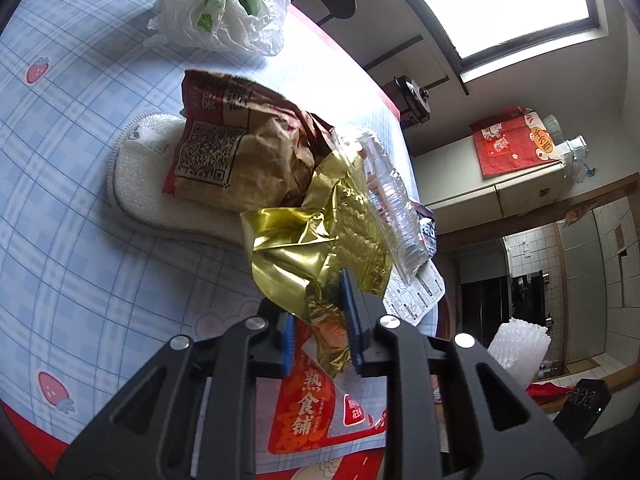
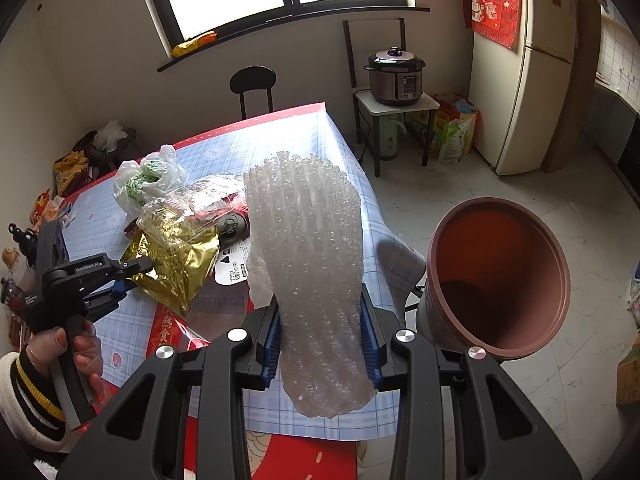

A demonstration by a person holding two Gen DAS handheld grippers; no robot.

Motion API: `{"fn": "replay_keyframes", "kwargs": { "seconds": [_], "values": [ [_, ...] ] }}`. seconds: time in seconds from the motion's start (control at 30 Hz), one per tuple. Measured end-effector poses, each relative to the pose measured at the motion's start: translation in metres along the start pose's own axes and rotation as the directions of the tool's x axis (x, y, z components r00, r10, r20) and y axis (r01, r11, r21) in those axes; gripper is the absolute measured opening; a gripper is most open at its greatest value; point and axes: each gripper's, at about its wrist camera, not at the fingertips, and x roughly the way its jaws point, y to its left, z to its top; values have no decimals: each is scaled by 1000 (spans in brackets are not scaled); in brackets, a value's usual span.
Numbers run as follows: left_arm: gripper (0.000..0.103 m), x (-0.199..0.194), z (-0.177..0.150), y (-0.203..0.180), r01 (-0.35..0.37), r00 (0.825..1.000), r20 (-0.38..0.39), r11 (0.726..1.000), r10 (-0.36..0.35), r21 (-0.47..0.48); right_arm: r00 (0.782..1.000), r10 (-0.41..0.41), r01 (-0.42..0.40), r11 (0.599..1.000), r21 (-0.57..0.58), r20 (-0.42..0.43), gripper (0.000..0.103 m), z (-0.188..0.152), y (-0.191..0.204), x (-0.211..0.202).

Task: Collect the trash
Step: 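Carry the foam net toward the bin with the right tool while the left tool grasps the gold foil wrapper, then drop the foam net into the bin with the right tool while the left tool drops the gold foil in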

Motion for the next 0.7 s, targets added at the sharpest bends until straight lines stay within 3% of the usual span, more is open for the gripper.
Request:
{"fn": "replay_keyframes", "kwargs": {
  "seconds": [0.3,0.53,0.7],
  "values": [
    [15,-48,-7,-9,21,999,-37,995,-17,99,999,38,-38,999,15,33,34,1,15,1],
    [14,-97,-14,-18,-8,1000,12,968,5,253,997,56,-59,996,73,45,34,-5,19,2],
    [14,-125,-12,-38,-35,997,77,943,11,331,997,21,-28,996,89,79,34,-1,7,-12]
  ]
}}
